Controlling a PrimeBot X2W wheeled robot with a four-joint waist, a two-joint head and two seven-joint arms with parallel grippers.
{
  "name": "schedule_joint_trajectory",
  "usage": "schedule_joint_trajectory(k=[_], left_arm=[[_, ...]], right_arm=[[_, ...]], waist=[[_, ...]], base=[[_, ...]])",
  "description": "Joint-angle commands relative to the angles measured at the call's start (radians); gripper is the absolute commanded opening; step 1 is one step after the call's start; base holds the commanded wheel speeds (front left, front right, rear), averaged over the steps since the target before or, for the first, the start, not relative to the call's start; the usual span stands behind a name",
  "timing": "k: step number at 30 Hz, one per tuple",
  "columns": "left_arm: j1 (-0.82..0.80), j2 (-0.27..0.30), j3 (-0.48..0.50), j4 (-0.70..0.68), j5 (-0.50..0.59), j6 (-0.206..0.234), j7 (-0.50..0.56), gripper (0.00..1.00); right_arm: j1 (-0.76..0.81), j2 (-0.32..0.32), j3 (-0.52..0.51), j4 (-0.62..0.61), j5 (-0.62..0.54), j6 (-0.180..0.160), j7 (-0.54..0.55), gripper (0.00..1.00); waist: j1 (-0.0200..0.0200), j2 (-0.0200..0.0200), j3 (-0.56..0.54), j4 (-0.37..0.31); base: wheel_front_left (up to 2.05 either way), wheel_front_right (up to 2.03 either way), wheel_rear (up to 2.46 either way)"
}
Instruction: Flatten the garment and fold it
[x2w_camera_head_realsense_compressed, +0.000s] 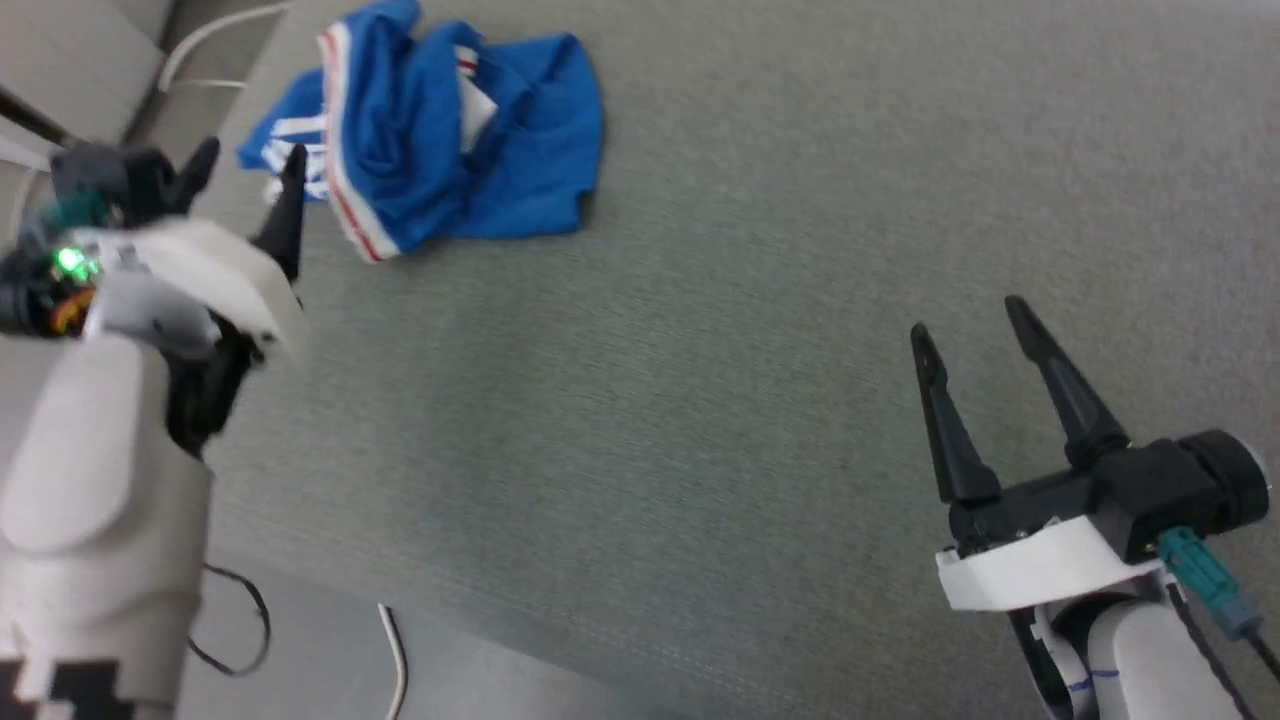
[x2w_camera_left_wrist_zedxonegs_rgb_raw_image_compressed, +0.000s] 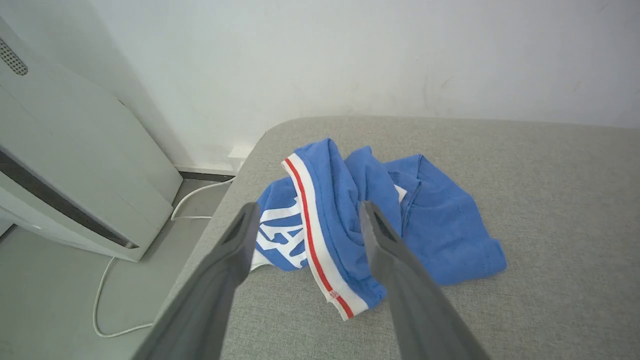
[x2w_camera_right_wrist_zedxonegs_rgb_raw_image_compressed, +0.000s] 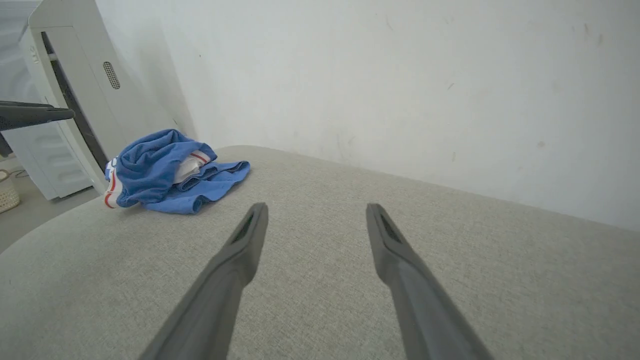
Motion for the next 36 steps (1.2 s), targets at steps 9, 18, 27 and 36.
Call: schedule_joint_trajectory(k=[9,18,27,36], left_arm=[[-0.274,0.202,-0.234,0.157,-0.217,-0.008,0.231,1.0],[-0.316,0.324,-0.46,0.192,-0.483,-0.008,0.588,1.0],[-0.26,0.375,-0.496,0.166,-0.664,-0.008,0.625,0.0],[-0.305,0.391,-0.44,0.201,-0.65,-0.008,0.346,0.0]], right_arm=[[-0.055,-0.001,-0.002,-0.103,-0.013,-0.002,0.026,1.0],[-0.059,-0.001,0.002,-0.117,-0.003,-0.002,0.011,1.0],[-0.06,-0.001,-0.014,-0.072,0.005,-0.002,-0.011,1.0],[-0.037,-0.001,-0.053,-0.001,0.021,-0.002,-0.034,1.0]], waist=[[-0.0004,0.0,0.249,-0.21],[-0.0004,0.0,0.292,-0.249],[-0.0004,0.0,0.24,-0.247],[-0.0004,0.0,0.071,-0.236]], base=[[0.0,0.0,0.0],[0.0,0.0,0.0],[0.0,0.0,0.0],[0.0,0.0,0.0]])
